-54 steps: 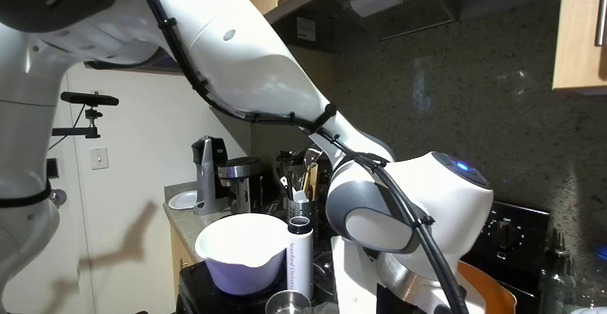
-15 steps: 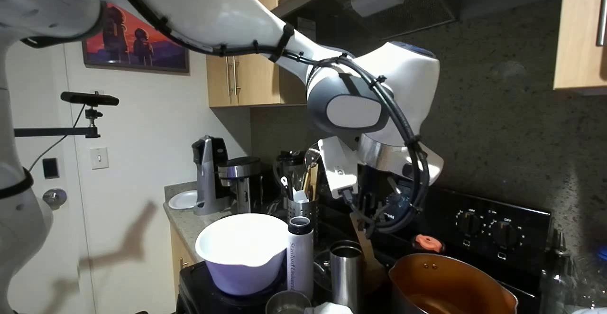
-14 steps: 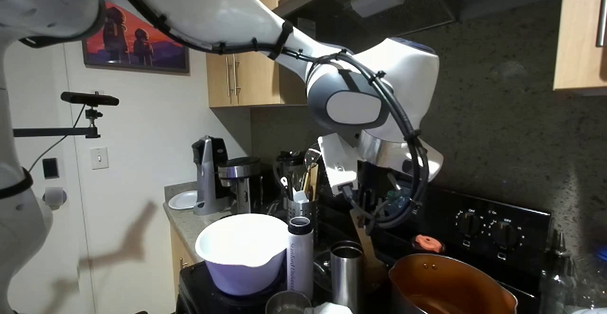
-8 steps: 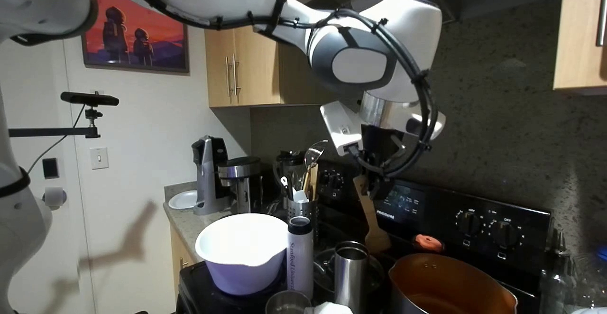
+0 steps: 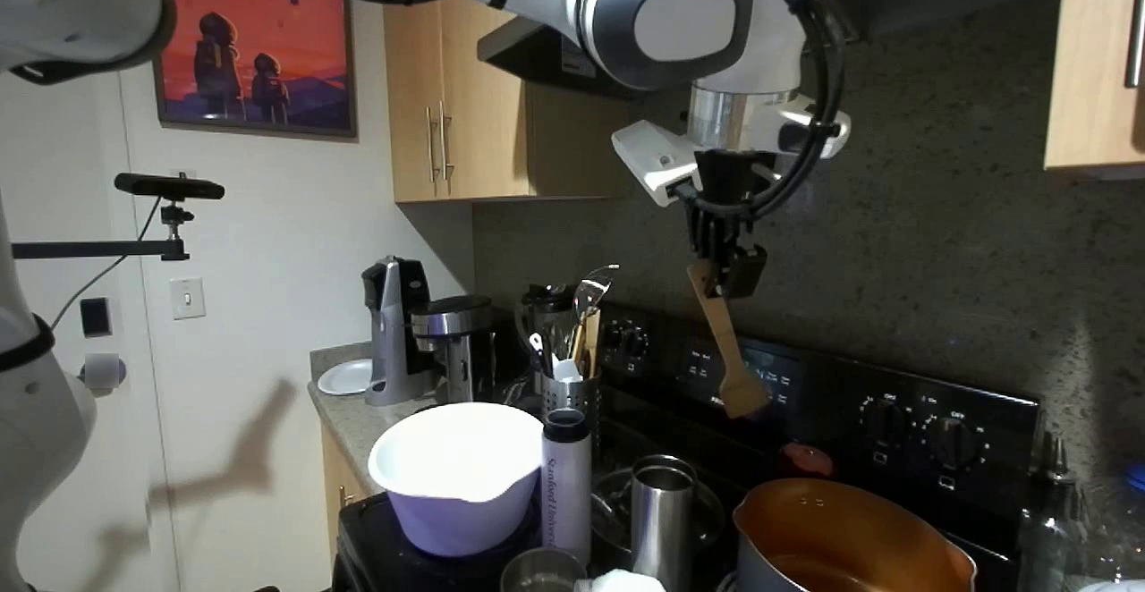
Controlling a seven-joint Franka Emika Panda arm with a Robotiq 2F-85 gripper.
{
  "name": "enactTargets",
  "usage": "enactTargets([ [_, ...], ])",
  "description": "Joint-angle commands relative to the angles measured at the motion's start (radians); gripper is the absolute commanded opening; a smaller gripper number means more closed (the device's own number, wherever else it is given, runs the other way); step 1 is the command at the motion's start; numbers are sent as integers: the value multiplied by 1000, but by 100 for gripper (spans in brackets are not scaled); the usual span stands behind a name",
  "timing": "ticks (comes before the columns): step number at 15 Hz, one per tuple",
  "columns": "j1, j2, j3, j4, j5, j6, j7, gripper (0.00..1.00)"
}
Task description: Use the wooden spatula from the stove to stir the contents in the pot on the upper right plate of the stove, place the spatula back on the stove
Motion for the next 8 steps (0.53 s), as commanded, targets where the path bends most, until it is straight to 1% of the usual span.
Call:
enactTargets([
  [1,2,8,-3,58,-95,3,43,4],
  [4,-2,21,-8,83,-199,20,60,4],
  [6,-6,33,-13,73,-254,51,74,4],
  [8,-8,47,-20,49,-283,88,84,4],
])
